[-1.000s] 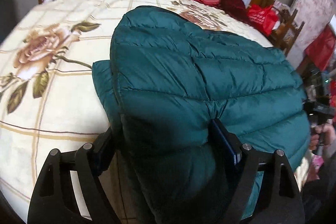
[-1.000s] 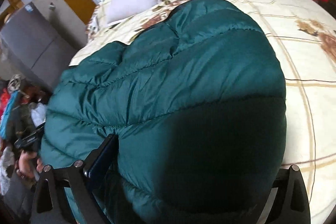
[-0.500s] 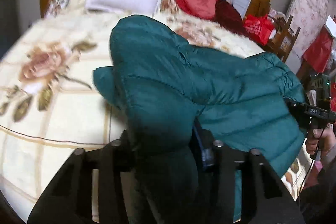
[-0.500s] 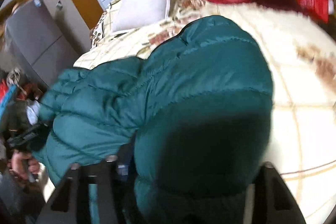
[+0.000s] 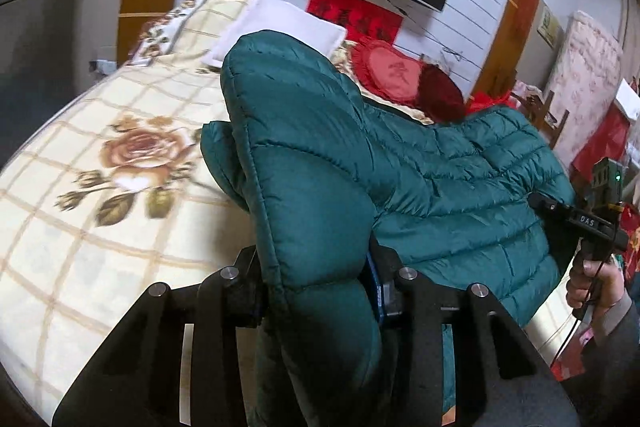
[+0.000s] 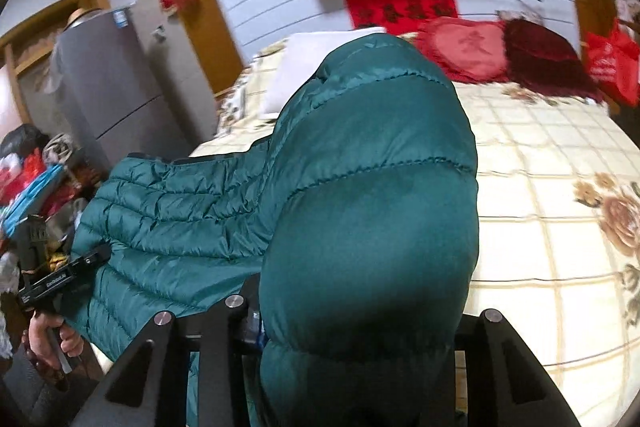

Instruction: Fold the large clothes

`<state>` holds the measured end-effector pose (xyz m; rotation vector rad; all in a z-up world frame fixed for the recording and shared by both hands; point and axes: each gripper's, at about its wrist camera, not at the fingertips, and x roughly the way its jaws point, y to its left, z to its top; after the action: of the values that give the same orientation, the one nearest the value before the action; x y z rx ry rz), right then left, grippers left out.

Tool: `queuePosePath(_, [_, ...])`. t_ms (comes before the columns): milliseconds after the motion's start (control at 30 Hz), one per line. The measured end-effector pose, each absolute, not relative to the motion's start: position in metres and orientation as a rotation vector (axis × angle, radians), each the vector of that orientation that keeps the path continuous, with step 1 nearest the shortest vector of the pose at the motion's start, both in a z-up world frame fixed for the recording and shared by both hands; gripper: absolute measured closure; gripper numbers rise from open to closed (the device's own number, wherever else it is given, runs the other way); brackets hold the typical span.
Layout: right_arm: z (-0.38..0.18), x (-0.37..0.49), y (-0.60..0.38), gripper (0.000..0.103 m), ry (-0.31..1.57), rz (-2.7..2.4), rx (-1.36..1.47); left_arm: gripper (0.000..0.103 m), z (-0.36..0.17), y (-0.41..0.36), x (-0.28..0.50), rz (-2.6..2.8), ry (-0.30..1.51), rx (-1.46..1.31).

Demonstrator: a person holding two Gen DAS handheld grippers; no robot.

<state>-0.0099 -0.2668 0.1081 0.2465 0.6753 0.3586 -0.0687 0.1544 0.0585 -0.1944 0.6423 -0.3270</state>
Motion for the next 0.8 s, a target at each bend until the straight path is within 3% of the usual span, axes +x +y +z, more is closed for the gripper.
queuePosePath(300, [0.058,0.012,-0.231,0.062,0.770,0.394,0.266,0.065,0.017,0.182,-0.044,-0.265,0.739,-0.172])
queuePosePath(367, [0.038,0.022,-0.239,0.056,0.806,0.386,0.323,0.059,0.008,0.185,-0.036,-0.258,0.756,-0.182])
queuePosePath(467, [0.018,0.027,-0.253,0.031,0.872,0.367,0.440,0.044,-0.001,0.186,-0.031,-0.225,0.796,-0.183])
queuePosePath(533, [0.010,0.032,-0.262,0.030,0.915,0.371,0.535,0.027,-0.004,0.189,-0.028,-0.197,0.818,-0.182])
queuePosePath(633, [0.012,0.029,-0.275,0.030,0.917,0.369,0.641,0.013,-0.006,0.201,-0.027,-0.146,0.851,-0.203])
queuePosePath(800, [0.045,-0.001,-0.283,0.030,0.862,0.270,0.557,0.012,0.004,0.210,-0.042,-0.122,0.838,-0.218])
